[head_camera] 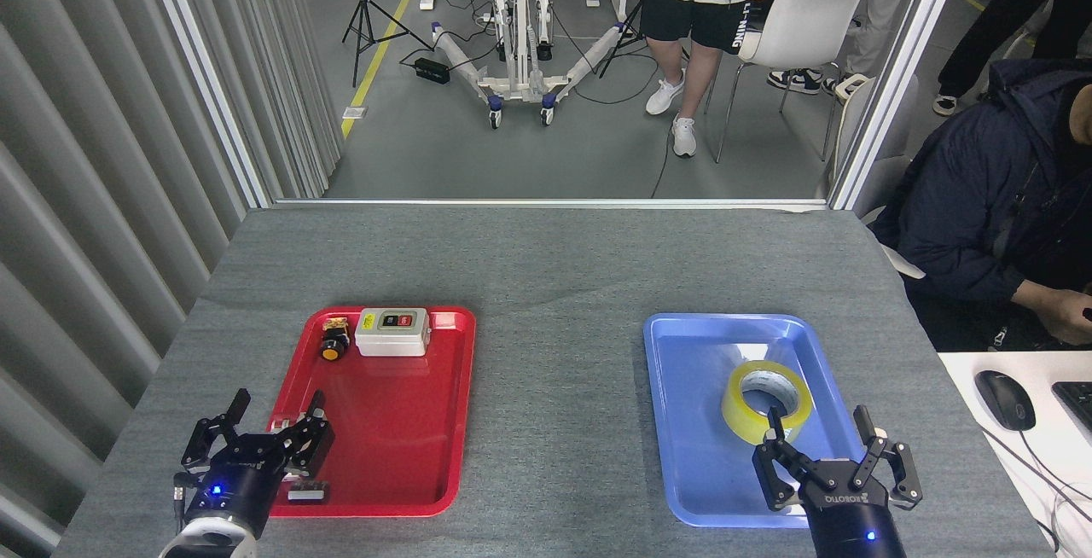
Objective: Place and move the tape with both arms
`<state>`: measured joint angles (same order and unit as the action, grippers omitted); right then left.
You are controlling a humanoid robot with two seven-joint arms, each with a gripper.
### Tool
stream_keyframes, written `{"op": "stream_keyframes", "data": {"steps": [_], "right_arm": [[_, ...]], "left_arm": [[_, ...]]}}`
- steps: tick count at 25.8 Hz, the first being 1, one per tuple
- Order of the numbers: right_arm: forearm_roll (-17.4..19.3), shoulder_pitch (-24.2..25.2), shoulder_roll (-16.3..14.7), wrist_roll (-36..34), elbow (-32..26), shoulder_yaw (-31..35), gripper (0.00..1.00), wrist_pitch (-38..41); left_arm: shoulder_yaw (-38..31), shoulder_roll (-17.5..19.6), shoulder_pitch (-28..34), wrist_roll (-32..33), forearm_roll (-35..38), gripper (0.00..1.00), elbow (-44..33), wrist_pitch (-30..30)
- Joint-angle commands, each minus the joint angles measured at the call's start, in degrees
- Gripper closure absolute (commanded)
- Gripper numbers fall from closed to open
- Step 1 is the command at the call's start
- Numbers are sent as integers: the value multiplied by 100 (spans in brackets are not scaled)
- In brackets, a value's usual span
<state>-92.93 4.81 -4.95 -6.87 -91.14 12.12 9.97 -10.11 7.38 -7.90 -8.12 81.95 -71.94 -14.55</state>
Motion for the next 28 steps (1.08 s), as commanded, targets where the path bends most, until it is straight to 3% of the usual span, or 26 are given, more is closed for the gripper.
{"op": "stream_keyframes", "data": {"steps": [1, 9, 15, 28], "right_arm": [[12, 160, -24, 11, -80, 0, 0, -65], [39, 196, -59, -16, -97, -8, 0, -65], [39, 196, -76, -508, -97, -8, 0, -74], [83, 196, -67, -517, -97, -8, 0, -57]], "left_arm": [[-8, -8, 35, 4, -12, 0, 4, 5], [-114, -8, 35, 4, -153, 0, 13, 5], [-114, -8, 35, 4, -153, 0, 22, -4], [-123, 1, 17, -5, -153, 0, 136, -4]]}}
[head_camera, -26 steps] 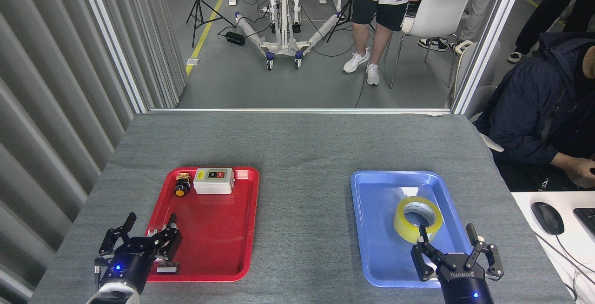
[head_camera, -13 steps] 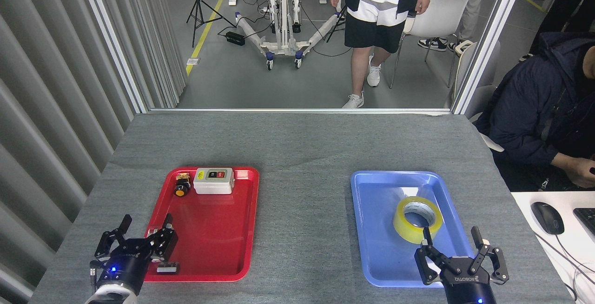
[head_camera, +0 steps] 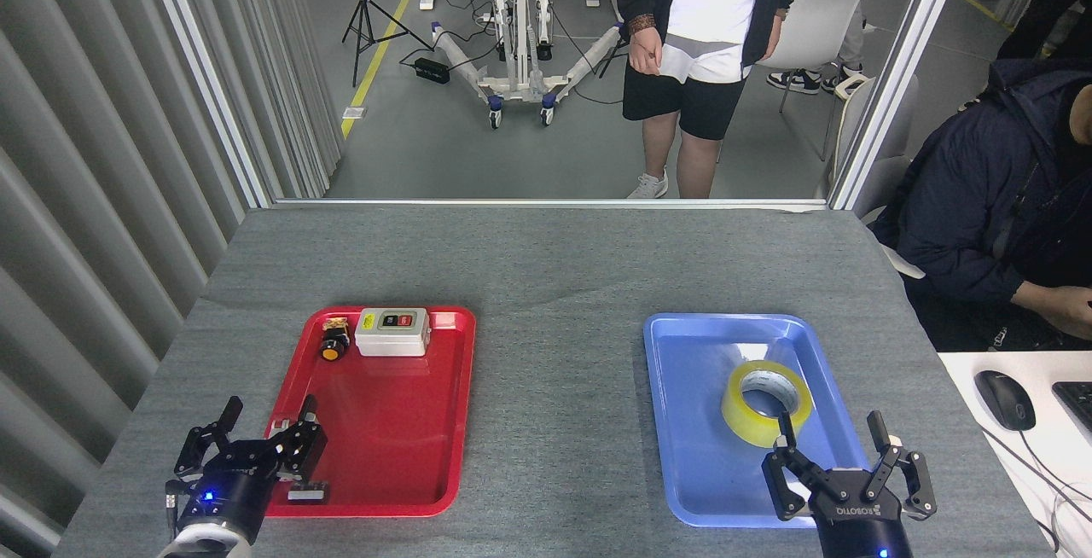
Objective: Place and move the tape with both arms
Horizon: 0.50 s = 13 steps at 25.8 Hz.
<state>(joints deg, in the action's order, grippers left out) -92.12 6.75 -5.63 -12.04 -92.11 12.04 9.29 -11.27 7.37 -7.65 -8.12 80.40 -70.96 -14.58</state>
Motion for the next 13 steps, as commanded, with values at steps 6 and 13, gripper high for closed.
{"op": "stream_keyframes", "data": {"steps": [6, 13], "right_arm": [[1, 10, 10, 0, 0, 9, 0, 3], [124, 10, 1, 26, 35, 9, 0, 11]], "left_arm": [[-7, 1, -44, -5, 2, 0, 56, -10], [2, 1, -52, -5, 2, 0, 56, -10]]}}
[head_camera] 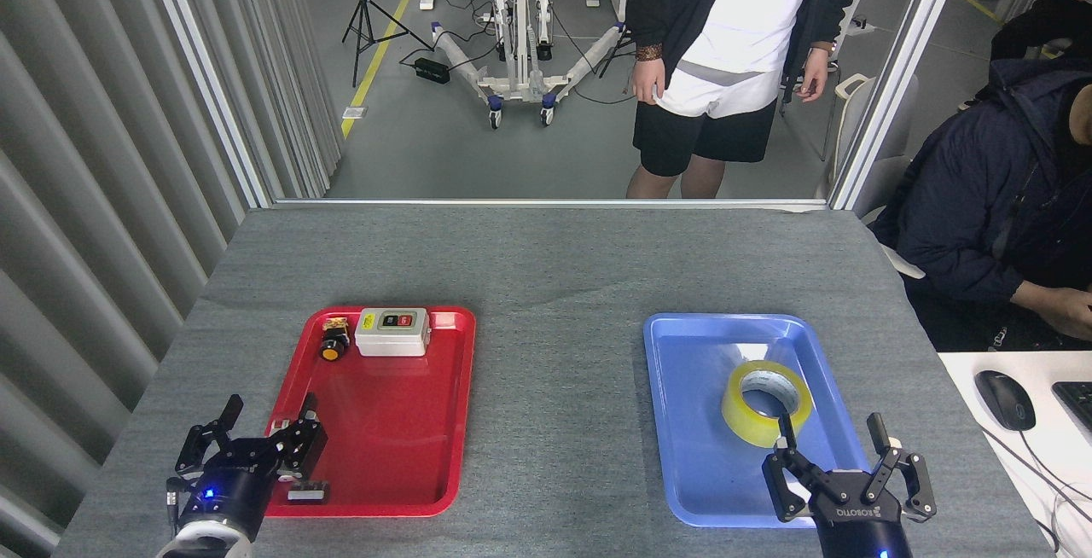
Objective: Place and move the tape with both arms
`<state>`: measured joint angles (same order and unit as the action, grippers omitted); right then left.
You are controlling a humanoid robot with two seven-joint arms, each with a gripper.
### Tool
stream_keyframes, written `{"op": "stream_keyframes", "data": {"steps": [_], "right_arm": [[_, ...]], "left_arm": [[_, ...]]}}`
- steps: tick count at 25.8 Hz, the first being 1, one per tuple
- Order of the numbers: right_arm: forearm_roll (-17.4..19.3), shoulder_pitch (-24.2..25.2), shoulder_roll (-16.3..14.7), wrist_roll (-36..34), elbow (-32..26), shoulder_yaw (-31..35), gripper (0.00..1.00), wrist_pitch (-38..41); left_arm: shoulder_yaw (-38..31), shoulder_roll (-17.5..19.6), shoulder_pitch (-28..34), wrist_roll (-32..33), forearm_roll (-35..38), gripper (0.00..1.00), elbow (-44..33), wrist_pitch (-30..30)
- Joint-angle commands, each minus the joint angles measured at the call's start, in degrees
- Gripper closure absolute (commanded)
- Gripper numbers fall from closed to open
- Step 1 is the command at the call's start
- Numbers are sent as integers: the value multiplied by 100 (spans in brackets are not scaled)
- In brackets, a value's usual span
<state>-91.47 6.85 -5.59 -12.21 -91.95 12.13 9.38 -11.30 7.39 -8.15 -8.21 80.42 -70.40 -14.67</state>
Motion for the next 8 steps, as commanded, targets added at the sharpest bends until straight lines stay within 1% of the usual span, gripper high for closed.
{"op": "stream_keyframes", "data": {"steps": [1, 8], "right_arm": [[68, 1, -4, 43, 19, 0, 0, 3], [68, -8, -13, 52, 63, 0, 0, 3]], "left_arm": [[-4, 0, -2, 3, 0, 0, 0, -1], [5, 0, -2, 3, 0, 0, 27, -9]]}}
